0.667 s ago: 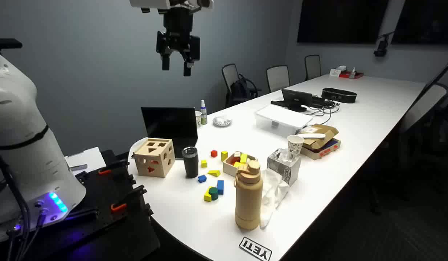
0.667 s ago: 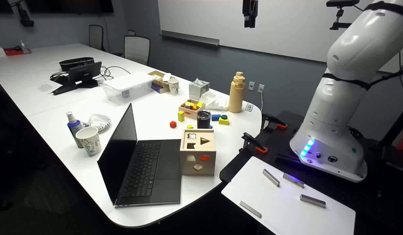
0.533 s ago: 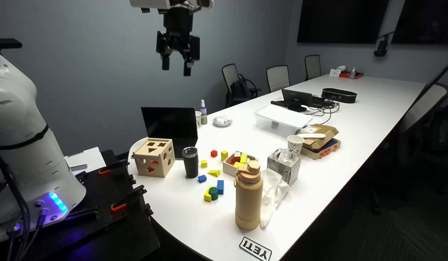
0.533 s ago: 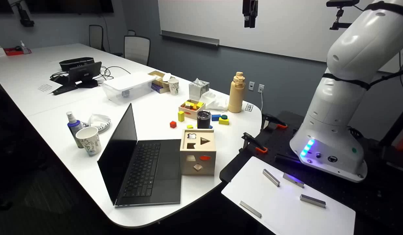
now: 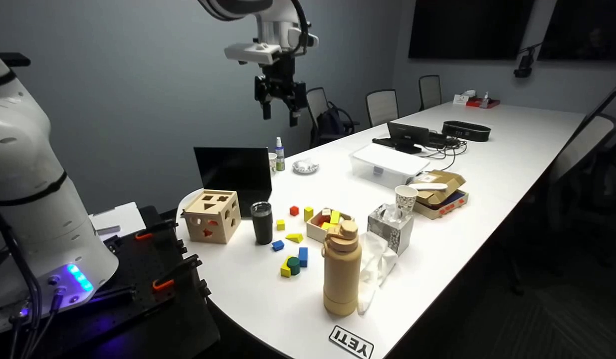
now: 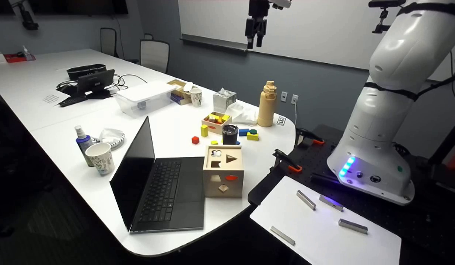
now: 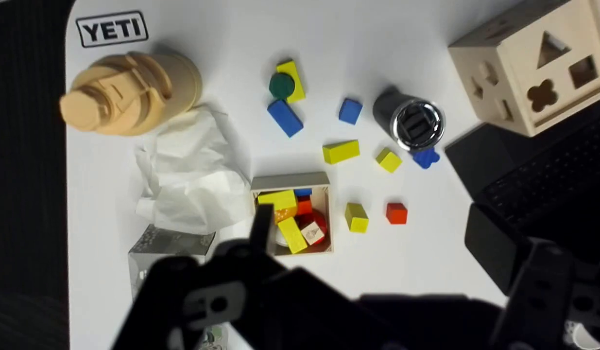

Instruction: Use a napkin to wipe the laptop screen

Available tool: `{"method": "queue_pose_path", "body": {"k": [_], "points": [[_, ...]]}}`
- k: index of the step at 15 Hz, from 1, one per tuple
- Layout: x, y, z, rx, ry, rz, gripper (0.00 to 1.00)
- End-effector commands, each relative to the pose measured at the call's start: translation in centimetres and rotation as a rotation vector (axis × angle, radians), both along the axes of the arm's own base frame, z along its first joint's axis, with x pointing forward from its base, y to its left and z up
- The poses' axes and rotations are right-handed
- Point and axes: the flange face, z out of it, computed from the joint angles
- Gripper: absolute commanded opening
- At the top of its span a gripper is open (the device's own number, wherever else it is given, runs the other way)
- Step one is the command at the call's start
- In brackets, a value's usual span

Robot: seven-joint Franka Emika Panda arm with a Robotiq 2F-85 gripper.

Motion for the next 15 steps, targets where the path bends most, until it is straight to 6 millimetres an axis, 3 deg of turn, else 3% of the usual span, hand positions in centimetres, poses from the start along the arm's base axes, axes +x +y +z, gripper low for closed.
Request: {"method": "queue_pose_path", "body": {"k": [1, 4, 8, 11, 15], "points": [[6.4, 1.1, -6.7, -0.055, -0.042, -0.041, 1.00], [9.9, 0.5, -14.3, -0.107, -0.036, -0.121, 1.00], [12.7, -1.8, -24.6, -0.150, -0.036, -0.238, 1.00], [14.4, -3.8, -29.7, -0.157, -0.076, -0.324, 1.00], [16.4, -5.9, -33.4, -0.193, -0.104, -0.400, 1.00]]}}
